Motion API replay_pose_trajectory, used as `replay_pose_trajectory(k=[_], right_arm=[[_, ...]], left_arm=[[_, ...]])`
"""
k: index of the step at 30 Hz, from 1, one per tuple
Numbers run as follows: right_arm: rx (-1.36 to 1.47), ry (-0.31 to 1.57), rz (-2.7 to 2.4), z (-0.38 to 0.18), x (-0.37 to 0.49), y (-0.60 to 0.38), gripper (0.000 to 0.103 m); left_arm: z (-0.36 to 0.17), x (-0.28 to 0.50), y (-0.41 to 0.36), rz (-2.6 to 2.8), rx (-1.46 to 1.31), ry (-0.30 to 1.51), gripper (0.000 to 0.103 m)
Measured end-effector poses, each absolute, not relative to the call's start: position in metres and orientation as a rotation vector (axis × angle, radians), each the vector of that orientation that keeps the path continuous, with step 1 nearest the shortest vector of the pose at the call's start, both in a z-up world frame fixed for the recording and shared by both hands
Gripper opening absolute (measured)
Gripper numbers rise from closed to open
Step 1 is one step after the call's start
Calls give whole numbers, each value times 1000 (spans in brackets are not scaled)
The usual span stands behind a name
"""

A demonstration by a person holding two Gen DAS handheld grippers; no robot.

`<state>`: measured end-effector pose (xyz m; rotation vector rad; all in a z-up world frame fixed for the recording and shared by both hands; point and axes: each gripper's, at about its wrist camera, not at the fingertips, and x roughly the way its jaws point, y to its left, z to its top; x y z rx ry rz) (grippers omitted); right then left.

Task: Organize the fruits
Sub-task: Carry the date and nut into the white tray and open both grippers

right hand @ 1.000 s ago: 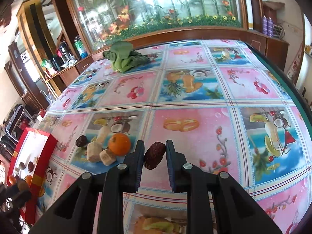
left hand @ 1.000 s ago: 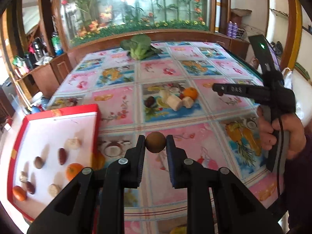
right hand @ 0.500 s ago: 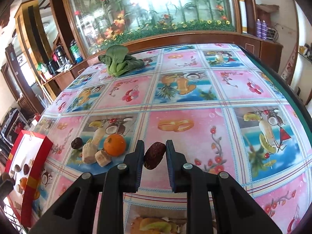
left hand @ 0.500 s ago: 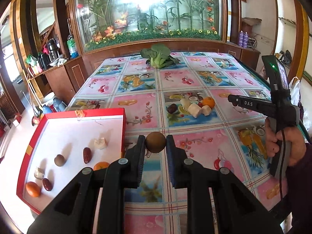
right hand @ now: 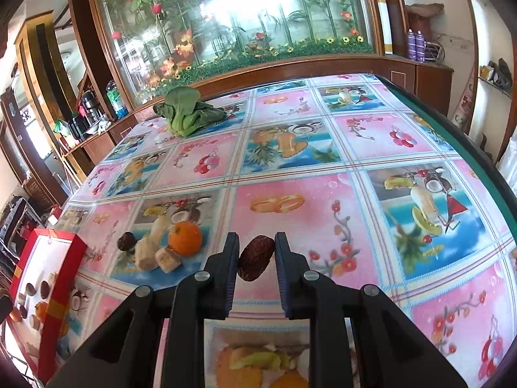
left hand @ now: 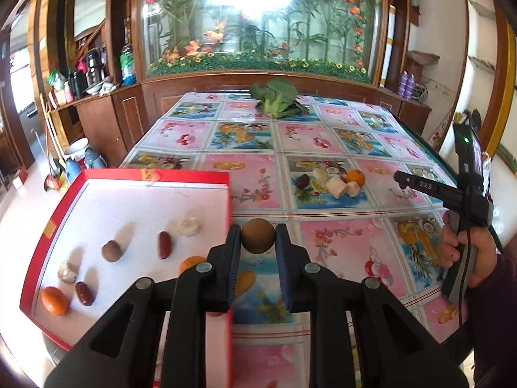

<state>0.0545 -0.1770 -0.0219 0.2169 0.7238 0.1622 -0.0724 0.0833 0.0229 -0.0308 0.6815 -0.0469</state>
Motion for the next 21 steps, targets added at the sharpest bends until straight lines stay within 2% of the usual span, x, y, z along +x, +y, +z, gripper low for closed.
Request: replay_pose_trajectory(k=[5, 12, 21], right_arm=[[219, 728, 247, -16, 42, -142, 21], [122, 768, 495, 1, 28, -34, 20], [57, 819, 723, 22, 28, 69, 20]], left_arm=[[25, -83, 127, 2, -100, 661, 23], [32, -97, 187, 111, -150, 619, 23], [30, -78, 257, 207, -159, 670, 23]])
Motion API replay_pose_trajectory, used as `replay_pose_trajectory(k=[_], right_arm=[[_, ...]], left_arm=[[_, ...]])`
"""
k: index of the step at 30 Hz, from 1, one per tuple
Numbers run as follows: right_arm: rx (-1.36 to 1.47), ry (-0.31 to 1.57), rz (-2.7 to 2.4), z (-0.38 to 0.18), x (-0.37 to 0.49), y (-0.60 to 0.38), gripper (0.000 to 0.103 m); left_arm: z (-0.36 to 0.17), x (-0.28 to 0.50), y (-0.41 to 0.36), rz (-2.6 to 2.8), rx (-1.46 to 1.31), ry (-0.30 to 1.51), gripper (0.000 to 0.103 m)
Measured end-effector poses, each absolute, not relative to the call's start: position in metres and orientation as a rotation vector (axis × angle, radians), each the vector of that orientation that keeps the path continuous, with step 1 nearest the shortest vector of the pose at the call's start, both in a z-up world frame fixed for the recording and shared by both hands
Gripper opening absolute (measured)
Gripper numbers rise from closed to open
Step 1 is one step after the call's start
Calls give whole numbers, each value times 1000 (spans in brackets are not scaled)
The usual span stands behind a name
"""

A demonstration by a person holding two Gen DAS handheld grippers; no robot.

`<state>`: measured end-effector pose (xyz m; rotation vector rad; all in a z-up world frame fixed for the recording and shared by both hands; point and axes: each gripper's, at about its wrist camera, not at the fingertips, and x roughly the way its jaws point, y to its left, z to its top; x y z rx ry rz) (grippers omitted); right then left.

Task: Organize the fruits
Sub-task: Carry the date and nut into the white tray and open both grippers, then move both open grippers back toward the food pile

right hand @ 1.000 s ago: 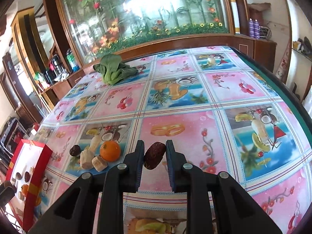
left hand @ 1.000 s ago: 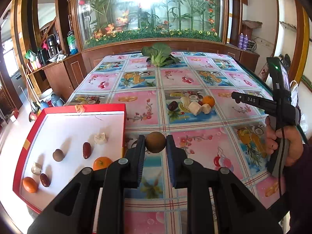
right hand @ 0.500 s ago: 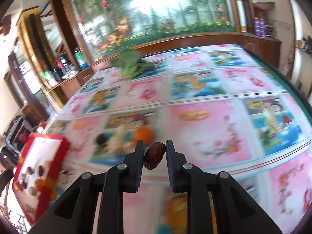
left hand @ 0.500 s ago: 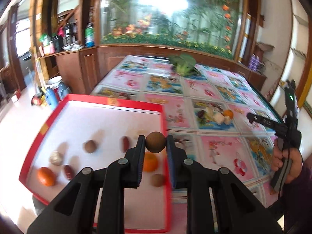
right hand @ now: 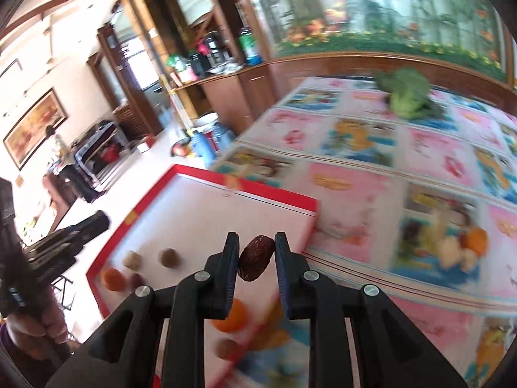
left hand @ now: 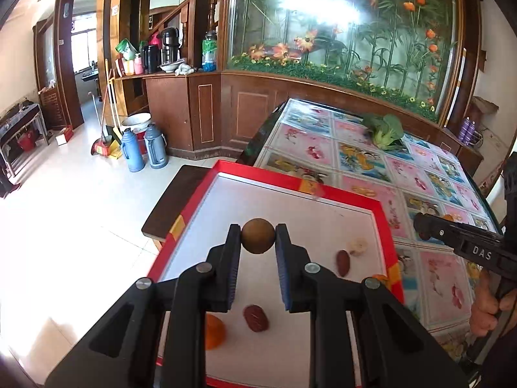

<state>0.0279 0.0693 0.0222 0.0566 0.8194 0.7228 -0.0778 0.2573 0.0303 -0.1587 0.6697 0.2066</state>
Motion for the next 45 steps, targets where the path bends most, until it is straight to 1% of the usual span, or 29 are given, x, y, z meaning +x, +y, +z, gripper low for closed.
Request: replay_pose_trajectory(k=[6, 12, 16, 19, 20, 21, 22, 23, 24, 25, 26, 28, 29, 30, 32, 34, 36, 38, 42, 45], right_arm=[[17, 875, 717, 5, 43, 109, 20], [-59, 970, 664, -20, 67, 139, 21], [-75, 1041, 647, -35, 78, 151, 21], [-83, 1042, 648, -32, 76, 153, 22], [-98, 1049, 650, -31, 75, 154, 23], [-109, 1053, 646, -30, 73, 154, 30], [-112, 1053, 646, -30, 71, 153, 34], [-110, 1049, 650, -28, 69, 152, 40], [-97, 1035, 655, -24, 66, 148, 42], [-90, 1021, 660, -21, 64, 143, 42], [-87, 994, 672, -14, 59, 135, 42], [-82, 950, 686, -4, 55, 121, 48], [-73, 928, 688, 2, 53, 111, 53], [-57, 894, 683, 10, 49, 94, 56], [-25, 837, 658, 22, 44, 61, 60], [16, 795, 631, 31, 40, 28, 65], [59, 755, 586, 37, 38, -7, 73], [81, 713, 522, 42, 36, -40, 78], [109, 660, 383, 42, 28, -107, 80], [189, 669, 312, 30, 27, -150, 80]], left_arm=[[20, -48, 274, 201, -150, 742, 23], [-9, -2, 278, 187, -136, 875, 23], [-24, 11, 277, 202, -114, 931, 23], [-28, 12, 278, 219, -102, 951, 23], [-28, 12, 278, 230, -94, 954, 24], [-29, 12, 279, 237, -93, 959, 24], [-29, 11, 280, 240, -97, 966, 24], [-29, 10, 281, 243, -100, 965, 26], [-28, 9, 281, 252, -99, 964, 31], [-27, 6, 281, 275, -91, 960, 50], [-24, 5, 281, 292, -84, 947, 66], [-14, -6, 276, 317, -65, 891, 73], [-9, -11, 274, 326, -55, 874, 78], [-4, -16, 270, 333, -44, 856, 80], [10, -29, 260, 329, -20, 800, 90], [21, -45, 243, 310, 24, 747, 97], [29, -57, 226, 288, 56, 707, 100], [35, -68, 205, 235, 79, 676, 103], [39, -83, 160, 96, 70, 653, 103], [35, -87, 132, -21, 13, 678, 103]])
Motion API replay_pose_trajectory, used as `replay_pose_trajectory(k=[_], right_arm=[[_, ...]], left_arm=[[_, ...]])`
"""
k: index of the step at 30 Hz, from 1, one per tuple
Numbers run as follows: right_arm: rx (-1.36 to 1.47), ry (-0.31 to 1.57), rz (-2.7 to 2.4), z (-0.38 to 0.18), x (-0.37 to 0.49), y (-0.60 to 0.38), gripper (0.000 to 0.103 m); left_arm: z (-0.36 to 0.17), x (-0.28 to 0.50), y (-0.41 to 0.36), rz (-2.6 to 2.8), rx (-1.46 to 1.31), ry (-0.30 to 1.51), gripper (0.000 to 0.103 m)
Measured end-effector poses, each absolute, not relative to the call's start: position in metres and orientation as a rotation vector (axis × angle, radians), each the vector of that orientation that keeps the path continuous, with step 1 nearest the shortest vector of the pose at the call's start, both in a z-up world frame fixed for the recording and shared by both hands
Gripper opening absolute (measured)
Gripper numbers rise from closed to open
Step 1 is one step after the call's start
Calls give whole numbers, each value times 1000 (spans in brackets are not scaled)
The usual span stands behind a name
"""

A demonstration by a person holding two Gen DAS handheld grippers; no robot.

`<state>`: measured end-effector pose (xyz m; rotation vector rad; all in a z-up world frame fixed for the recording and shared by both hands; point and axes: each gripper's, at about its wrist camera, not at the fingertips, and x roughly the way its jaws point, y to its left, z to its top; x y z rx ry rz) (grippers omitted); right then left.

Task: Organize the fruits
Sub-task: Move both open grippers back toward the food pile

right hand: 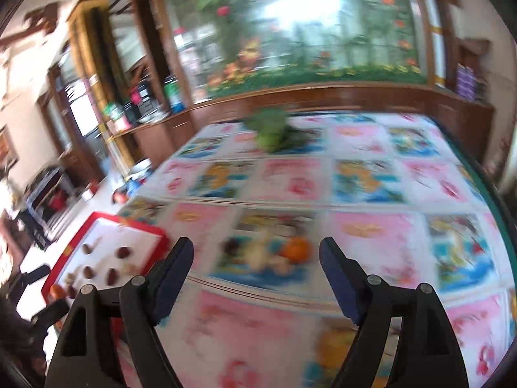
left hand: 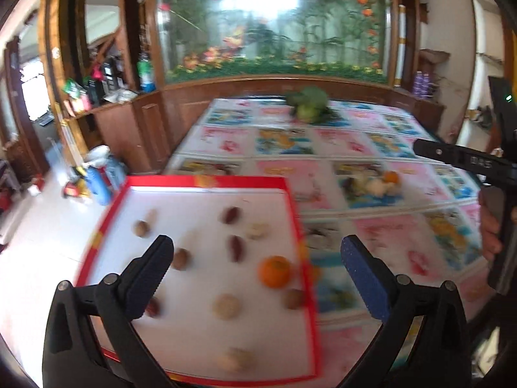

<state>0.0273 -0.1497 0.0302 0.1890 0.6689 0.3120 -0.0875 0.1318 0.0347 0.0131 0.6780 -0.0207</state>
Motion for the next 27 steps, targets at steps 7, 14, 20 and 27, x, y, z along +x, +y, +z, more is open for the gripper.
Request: replay_pose_trajectory(k=[7, 14, 20, 27], right_arm=[[366, 711, 168, 2, 23, -228, 87], [474, 688, 136, -11, 25, -259, 87], [456, 671, 172, -10, 22, -257, 87], [514, 688, 198, -15, 22, -263, 87]], left_arm=[[18, -88, 79, -70, -28, 715, 103], [15, -89, 53, -32, 14, 716, 103], [20, -87, 38, -42, 21, 708, 103], [13, -81, 22, -53, 16, 748, 103]])
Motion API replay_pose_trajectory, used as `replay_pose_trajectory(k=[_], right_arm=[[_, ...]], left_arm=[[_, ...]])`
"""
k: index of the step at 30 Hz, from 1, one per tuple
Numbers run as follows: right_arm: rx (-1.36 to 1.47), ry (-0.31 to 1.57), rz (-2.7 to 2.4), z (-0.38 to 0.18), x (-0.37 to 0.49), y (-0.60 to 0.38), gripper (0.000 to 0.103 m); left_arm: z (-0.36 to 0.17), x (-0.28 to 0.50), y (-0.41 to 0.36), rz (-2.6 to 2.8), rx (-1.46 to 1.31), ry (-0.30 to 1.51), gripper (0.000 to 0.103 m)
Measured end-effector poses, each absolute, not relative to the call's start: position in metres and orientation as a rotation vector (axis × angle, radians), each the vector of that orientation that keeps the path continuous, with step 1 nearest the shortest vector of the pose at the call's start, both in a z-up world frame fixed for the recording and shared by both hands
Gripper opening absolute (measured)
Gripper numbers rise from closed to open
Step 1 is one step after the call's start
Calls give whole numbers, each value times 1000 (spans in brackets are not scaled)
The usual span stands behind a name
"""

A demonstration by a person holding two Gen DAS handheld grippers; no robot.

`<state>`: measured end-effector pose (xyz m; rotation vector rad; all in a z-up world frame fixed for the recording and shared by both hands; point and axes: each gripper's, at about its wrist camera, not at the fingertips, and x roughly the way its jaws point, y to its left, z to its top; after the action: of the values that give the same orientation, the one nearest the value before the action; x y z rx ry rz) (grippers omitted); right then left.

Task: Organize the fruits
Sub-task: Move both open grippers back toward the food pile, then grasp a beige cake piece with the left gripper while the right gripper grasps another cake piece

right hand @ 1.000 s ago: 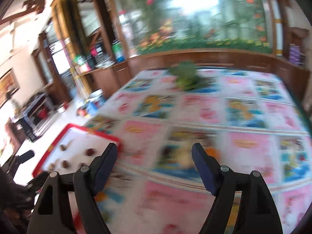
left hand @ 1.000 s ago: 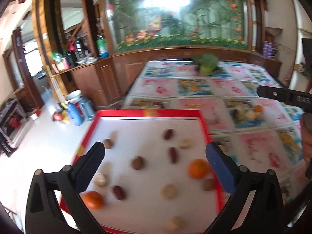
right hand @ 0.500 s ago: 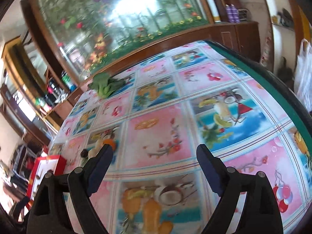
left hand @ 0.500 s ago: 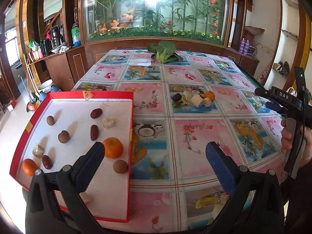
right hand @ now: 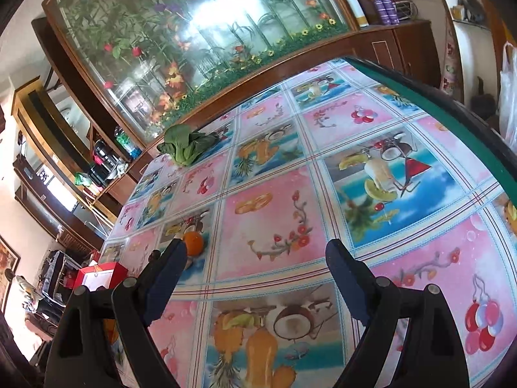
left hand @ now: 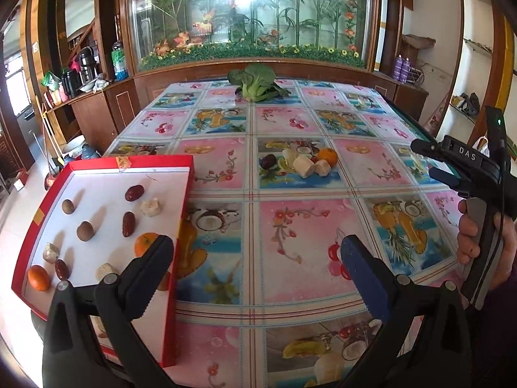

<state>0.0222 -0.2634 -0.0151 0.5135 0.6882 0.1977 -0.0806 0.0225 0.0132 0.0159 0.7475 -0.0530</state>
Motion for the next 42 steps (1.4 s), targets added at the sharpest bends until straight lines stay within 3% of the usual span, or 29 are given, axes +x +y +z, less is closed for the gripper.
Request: replay_pose_trajectory(k=[22, 35, 39, 42], right_arm=[[454, 721, 253, -19, 29, -246, 87], [40, 826, 481, -28, 63, -140, 86], [-30, 868, 439, -41, 76, -121, 64], [-18, 871, 413, -43, 83, -121, 58]], left_arm=[[-8, -69, 43, -59, -23, 793, 103], [0, -51, 73, 10, -21, 762, 103], [-2, -47, 72, -1, -21, 776, 103], [-3, -46, 71, -7, -19, 775, 103]])
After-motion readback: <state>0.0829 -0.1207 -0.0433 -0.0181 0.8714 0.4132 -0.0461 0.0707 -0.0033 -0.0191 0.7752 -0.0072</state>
